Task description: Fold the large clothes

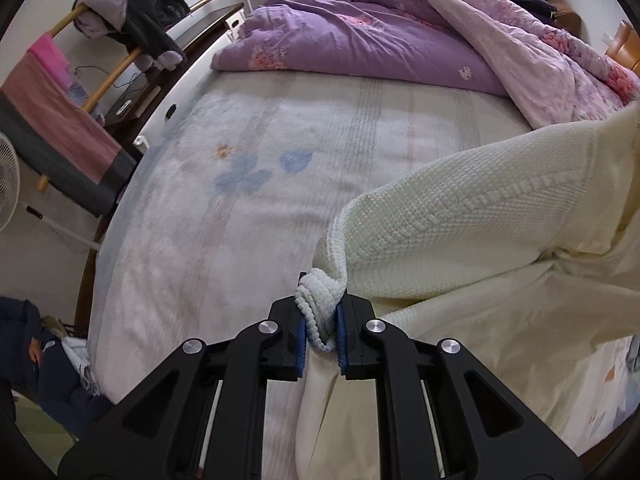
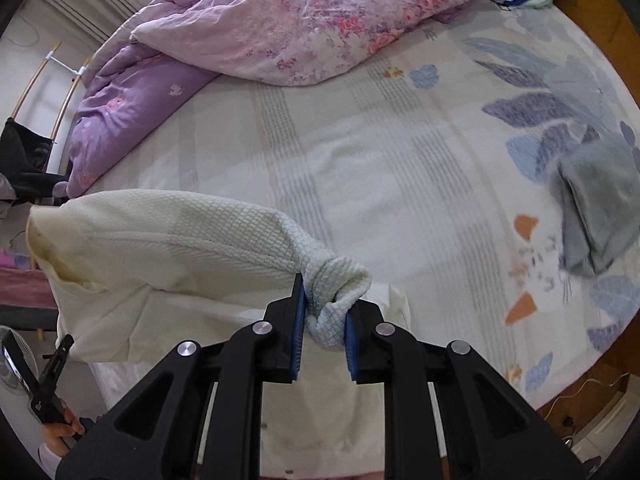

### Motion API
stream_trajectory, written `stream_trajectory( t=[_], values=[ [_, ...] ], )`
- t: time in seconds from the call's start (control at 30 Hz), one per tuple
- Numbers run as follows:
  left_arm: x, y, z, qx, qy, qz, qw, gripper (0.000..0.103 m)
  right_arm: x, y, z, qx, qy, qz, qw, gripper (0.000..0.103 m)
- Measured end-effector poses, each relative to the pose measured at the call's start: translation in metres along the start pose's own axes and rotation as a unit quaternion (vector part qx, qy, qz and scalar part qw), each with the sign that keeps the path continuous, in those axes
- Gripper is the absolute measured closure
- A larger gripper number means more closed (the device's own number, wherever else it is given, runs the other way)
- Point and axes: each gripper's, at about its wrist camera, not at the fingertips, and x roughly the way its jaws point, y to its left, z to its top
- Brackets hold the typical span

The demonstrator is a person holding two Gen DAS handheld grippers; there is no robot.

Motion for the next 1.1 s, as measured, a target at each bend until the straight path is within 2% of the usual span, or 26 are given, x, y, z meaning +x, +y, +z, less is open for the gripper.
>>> stream_trajectory(
  t=[0.23,0.37,0.5,0.6,0.67,0.7,0.73,0.77,0.8,0.93,1.03,1.1],
  values=[
    [-0.022,0.022,-0.093,-0.029,0.017,0.006,0.9994,0.092,-0.012,-0.028,-0.089,-0.032,-0.004,0.005,0.999,0.087],
    [-0.008,0.035,-0.158,-0.051,0.055,0.004,0.9972,0.092,0.006,-0.052,-0.146,-0.038,0.019,-0.002,0.999,0.087],
    [0.030,0.037,-0.225,-0.051,0.113,0.000,0.9923,0.091,0.051,-0.079,-0.205,-0.041,0.072,-0.034,0.996,0.085],
    [0.061,0.036,-0.272,-0.052,0.171,-0.013,0.9838,0.090,0.092,-0.103,-0.243,-0.025,0.127,-0.063,0.990,0.081],
    [0.059,0.040,-0.288,-0.074,0.172,-0.023,0.9821,0.090,0.096,-0.112,-0.252,-0.005,0.138,-0.063,0.988,0.075],
    [0.052,0.042,-0.289,-0.087,0.170,-0.028,0.9812,0.086,0.093,-0.114,-0.252,0.009,0.146,-0.056,0.988,0.057],
    [0.049,0.045,-0.289,-0.095,0.177,-0.027,0.9792,0.065,0.091,-0.117,-0.252,0.024,0.166,-0.060,0.984,0.015],
    [0.047,0.047,-0.289,-0.101,0.200,-0.024,0.9743,0.045,0.091,-0.119,-0.253,0.035,0.181,-0.067,0.981,0.007],
    [0.045,0.049,-0.289,-0.109,0.220,-0.027,0.9691,0.025,0.086,-0.122,-0.255,0.049,0.185,-0.070,0.979,0.008],
    [0.027,0.052,-0.293,-0.131,0.222,-0.068,0.9638,0.025,0.071,-0.132,-0.268,0.091,0.194,-0.015,0.977,0.008],
    [0.025,0.049,-0.302,-0.166,0.248,-0.112,0.9480,0.025,0.073,-0.132,-0.278,0.122,0.207,0.034,0.970,0.009],
    [0.025,0.049,-0.306,-0.199,0.252,-0.151,0.9351,0.025,0.075,-0.124,-0.279,0.134,0.196,0.070,0.969,0.017]
  ],
)
